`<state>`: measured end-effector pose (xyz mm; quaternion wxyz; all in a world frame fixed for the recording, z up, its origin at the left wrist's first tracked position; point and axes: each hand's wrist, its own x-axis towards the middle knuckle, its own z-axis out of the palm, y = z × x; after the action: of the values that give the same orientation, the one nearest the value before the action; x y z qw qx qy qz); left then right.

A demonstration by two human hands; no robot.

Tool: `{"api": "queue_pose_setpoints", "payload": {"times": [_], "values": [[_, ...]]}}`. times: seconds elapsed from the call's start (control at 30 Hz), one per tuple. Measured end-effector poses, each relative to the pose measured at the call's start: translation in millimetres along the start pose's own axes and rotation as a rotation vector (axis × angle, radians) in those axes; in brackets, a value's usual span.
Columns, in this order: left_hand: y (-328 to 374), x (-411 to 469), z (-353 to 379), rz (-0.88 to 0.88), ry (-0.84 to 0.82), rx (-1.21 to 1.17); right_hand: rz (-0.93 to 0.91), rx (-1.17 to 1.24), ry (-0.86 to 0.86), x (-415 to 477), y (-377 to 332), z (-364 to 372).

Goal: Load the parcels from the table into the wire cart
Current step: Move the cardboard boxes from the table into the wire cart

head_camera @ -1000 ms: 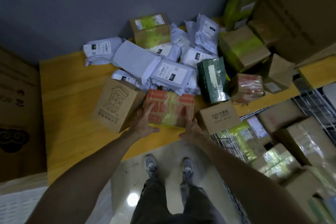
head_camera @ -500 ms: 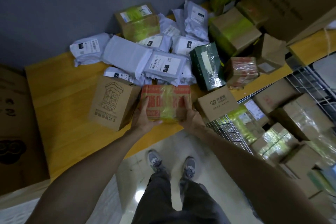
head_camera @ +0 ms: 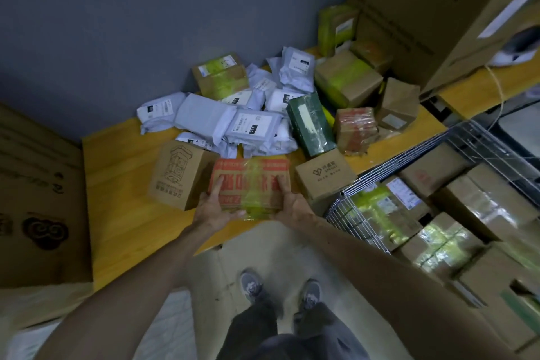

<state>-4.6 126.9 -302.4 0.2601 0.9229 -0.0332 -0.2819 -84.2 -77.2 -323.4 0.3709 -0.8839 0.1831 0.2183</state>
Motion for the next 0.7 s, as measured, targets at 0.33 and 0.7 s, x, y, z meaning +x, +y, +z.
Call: {"api": "queue_pose_setpoints", "payload": {"times": [0.33,0.7], "values": [[-0.7,-26.8,-13.3,0.019,0.007,-0.035,0.052,0.147,-0.005,-22.6,-10.0,-7.5],[0.8,-35.1,-40.6,0.234,0.043,-0.094,0.004,0.266,0.183,-60.8,-37.8,-14.7]]}}
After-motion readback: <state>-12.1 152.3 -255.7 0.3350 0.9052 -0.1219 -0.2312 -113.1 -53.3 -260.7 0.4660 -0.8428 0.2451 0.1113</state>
